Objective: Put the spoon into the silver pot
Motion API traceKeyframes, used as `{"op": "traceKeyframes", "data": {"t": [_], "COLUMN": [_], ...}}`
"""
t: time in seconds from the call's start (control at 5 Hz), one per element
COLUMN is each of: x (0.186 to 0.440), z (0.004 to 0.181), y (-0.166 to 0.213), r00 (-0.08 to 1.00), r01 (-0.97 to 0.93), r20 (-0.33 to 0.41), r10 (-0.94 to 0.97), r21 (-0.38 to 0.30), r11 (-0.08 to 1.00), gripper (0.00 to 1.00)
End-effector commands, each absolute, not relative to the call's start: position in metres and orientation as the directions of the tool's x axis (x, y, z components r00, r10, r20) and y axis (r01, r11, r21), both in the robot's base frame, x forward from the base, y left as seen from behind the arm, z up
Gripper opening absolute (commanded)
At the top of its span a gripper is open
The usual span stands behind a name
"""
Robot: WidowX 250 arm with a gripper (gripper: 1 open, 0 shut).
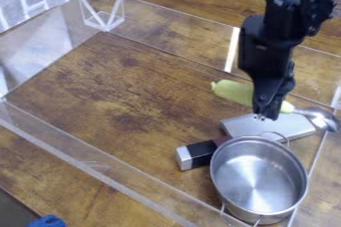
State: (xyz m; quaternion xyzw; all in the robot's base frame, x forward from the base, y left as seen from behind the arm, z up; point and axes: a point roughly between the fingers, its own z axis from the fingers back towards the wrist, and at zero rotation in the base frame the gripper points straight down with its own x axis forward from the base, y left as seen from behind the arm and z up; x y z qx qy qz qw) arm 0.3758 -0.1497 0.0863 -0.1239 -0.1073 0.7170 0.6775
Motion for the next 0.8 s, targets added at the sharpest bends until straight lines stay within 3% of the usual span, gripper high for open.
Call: {"op": "traceKeyframes", "data": {"t": [0.0, 0.2, 0.6], "x": [0.363, 0.361, 0.388], "z": [0.112, 0.110, 0.118], "y": [-0.165, -0.161, -0.164], "r00": [-0.062, -0.094, -0.121], "r01": [-0.901, -0.881, -0.855], "r20": [-0.081, -0.069, -0.063], "r10": [0.995, 0.993, 0.991], "r21": [-0.425, -0.460, -0.500], "r11": [-0.091, -0.115, -0.136], "gripper": [0.00, 0.00, 0.00]}}
